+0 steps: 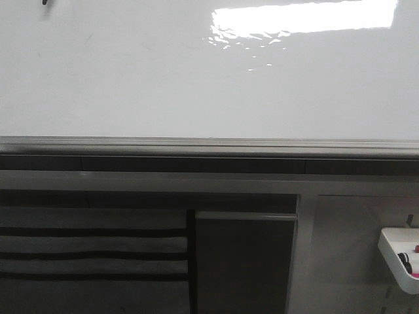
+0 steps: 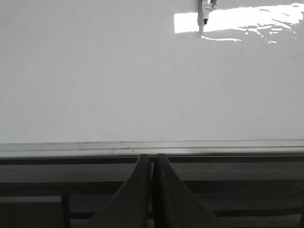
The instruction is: Write number 3 on whiteboard
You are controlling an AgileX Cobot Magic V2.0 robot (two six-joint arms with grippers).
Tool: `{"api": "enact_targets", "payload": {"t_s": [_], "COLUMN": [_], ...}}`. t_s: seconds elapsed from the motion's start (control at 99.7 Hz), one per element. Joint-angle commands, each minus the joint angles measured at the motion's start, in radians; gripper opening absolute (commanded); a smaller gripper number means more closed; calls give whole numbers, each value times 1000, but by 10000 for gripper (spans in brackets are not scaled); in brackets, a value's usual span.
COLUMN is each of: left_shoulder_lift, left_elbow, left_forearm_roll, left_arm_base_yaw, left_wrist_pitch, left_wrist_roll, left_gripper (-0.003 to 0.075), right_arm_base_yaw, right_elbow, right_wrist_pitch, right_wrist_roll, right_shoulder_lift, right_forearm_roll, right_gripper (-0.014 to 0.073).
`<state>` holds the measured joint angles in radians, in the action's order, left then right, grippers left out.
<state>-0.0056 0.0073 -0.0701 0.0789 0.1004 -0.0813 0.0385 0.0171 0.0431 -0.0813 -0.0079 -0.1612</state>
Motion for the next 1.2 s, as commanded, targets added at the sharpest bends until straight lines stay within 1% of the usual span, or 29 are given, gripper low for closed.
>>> {"api": "enact_targets", "payload": {"t_s": [0.0, 0.16, 0.211, 0.271, 0.391, 0.552, 0.652, 0.712, 0.802, 1.193], "left_shoulder_lift": [-32, -32, -32, -32, -22, 66, 138, 179, 212, 219], "left_elbow": [2, -5, -20, -54, -171, -378, -480, -517, -535, -535], "left_forearm_roll": [-18, -38, -64, -90, -107, -94, -90, -92, -94, -96], "left_arm_base_yaw": [3, 3, 3, 3, 3, 3, 3, 3, 3, 3], "left_wrist_pitch": [-94, -171, -183, -178, -81, 124, 212, 218, 196, 207], "left_wrist_roll": [8, 8, 8, 8, 8, 8, -10, -10, -10, -10], "left_gripper": [-18, -18, -18, -18, -18, -18, -18, -18, -18, -18], "right_arm_base_yaw": [-7, -7, -7, -7, -7, -7, -7, -7, -7, -7], "right_elbow": [21, 6, -20, -74, -215, -436, -531, -573, -593, -593], "right_wrist_pitch": [-93, -155, -133, -69, 90, 295, 366, 380, 378, 385], "right_wrist_roll": [-3, -3, -3, -3, -3, -5, -5, -5, -5, -5], "right_shoulder_lift": [-20, -20, -20, -20, -9, 92, 172, 220, 254, 258], "right_forearm_roll": [1, 1, 1, 1, 1, 1, 1, 1, 1, 1], "right_gripper": [-74, -74, -74, -74, -74, -74, -74, -74, -74, -74]}}
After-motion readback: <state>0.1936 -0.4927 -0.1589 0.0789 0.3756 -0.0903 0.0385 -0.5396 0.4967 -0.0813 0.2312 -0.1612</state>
